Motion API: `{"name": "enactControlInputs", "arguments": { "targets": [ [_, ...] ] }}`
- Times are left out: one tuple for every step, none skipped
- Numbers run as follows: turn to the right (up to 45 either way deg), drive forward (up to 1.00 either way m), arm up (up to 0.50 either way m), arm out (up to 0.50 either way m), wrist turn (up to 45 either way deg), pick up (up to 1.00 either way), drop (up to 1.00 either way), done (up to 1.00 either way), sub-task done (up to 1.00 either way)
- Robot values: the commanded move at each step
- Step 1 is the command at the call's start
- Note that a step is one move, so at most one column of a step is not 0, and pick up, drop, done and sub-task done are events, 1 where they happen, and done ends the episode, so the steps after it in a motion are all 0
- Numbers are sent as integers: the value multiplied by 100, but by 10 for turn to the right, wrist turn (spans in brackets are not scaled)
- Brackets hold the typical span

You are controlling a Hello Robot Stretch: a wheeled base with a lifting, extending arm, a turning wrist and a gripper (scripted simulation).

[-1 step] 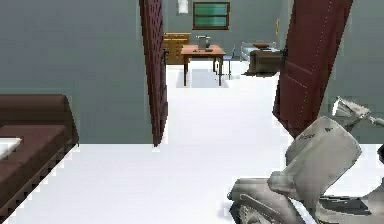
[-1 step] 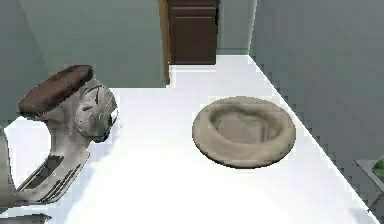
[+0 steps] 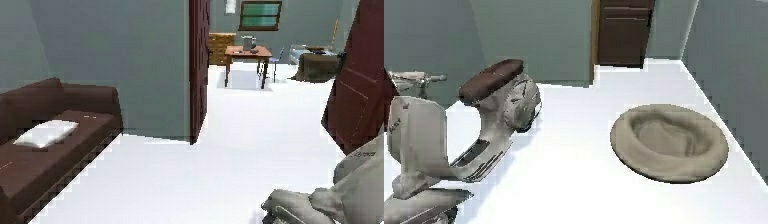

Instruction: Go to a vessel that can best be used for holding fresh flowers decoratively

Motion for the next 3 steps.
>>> {"name": "enactControlInputs", "arguments": {
  "targets": [
    [0, 85, 0, 0, 0, 0, 0, 0, 0],
    [60, 0, 0, 0, 0, 0, 0, 0, 0],
    [0, 55, 0, 0, 0, 0, 0, 0, 0]
  ]
}}
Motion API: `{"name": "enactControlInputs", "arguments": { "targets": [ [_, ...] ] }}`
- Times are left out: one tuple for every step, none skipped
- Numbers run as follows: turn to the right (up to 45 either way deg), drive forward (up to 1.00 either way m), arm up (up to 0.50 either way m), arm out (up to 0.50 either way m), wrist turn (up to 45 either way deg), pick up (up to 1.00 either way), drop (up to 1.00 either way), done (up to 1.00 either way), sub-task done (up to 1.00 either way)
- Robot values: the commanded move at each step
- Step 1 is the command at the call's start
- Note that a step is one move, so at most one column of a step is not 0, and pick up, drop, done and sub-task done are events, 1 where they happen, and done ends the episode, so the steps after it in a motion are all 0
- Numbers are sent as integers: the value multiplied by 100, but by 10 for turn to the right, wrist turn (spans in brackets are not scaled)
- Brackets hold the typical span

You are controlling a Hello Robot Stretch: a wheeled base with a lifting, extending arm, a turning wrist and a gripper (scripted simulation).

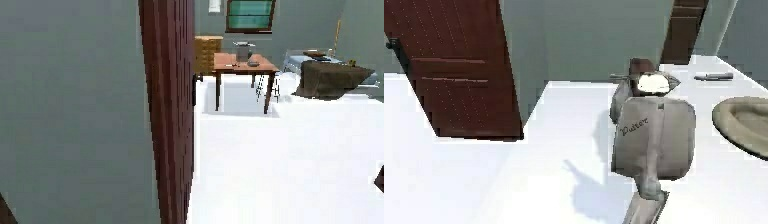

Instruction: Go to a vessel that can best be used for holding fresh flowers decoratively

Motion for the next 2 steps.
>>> {"name": "enactControlInputs", "arguments": {
  "targets": [
    [390, 0, 0, 0, 0, 0, 0, 0, 0],
    [0, 65, 0, 0, 0, 0, 0, 0, 0]
  ]
}}
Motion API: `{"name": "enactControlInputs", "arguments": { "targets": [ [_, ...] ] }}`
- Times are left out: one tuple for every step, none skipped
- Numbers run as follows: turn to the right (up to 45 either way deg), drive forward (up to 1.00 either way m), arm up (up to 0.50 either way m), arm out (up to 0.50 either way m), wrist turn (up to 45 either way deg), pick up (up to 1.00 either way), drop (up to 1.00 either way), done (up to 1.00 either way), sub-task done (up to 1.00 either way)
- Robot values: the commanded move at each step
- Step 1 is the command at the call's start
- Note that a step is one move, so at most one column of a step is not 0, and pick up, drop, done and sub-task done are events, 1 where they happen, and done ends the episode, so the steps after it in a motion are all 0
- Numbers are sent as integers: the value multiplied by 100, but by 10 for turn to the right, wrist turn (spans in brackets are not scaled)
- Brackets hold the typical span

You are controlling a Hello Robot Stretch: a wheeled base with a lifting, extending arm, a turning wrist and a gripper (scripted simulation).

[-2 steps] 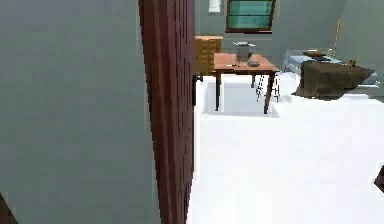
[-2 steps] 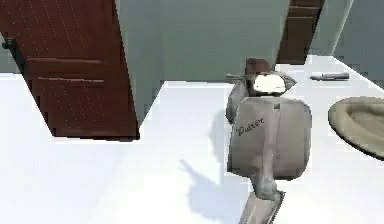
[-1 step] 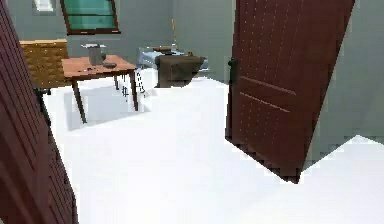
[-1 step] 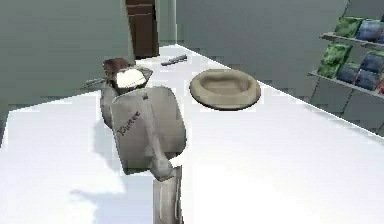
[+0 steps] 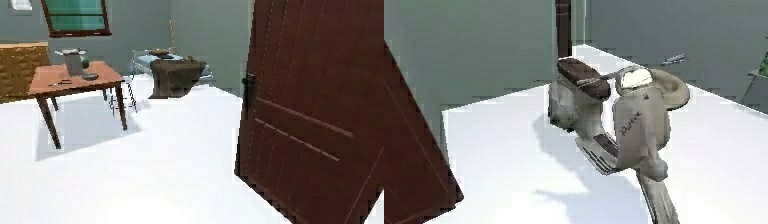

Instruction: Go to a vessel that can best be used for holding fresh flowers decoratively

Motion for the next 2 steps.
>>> {"name": "enactControlInputs", "arguments": {
  "targets": [
    [-270, 0, 0, 0, 0, 0, 0, 0, 0],
    [0, 100, 0, 0, 0, 0, 0, 0, 0]
  ]
}}
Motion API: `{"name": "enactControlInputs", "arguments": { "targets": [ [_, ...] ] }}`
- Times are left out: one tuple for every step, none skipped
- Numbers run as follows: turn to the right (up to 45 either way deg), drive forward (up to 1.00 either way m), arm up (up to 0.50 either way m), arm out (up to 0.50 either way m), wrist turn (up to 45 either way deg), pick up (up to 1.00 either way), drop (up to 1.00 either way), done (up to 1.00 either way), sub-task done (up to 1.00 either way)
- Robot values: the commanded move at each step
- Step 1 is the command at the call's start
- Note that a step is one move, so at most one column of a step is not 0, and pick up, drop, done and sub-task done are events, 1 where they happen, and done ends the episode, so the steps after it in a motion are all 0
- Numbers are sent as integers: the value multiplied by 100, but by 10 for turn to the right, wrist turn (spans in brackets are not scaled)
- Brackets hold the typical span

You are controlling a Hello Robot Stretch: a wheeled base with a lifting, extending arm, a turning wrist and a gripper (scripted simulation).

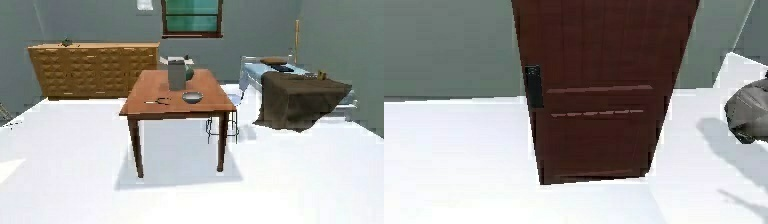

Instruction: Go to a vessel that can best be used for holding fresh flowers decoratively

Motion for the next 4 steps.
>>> {"name": "enactControlInputs", "arguments": {
  "targets": [
    [-90, 0, 0, 0, 0, 0, 0, 0, 0],
    [0, 30, 0, 0, 0, 0, 0, 0, 0],
    [-330, 0, 0, 0, 0, 0, 0, 0, 0],
    [0, 100, 0, 0, 0, 0, 0, 0, 0]
  ]
}}
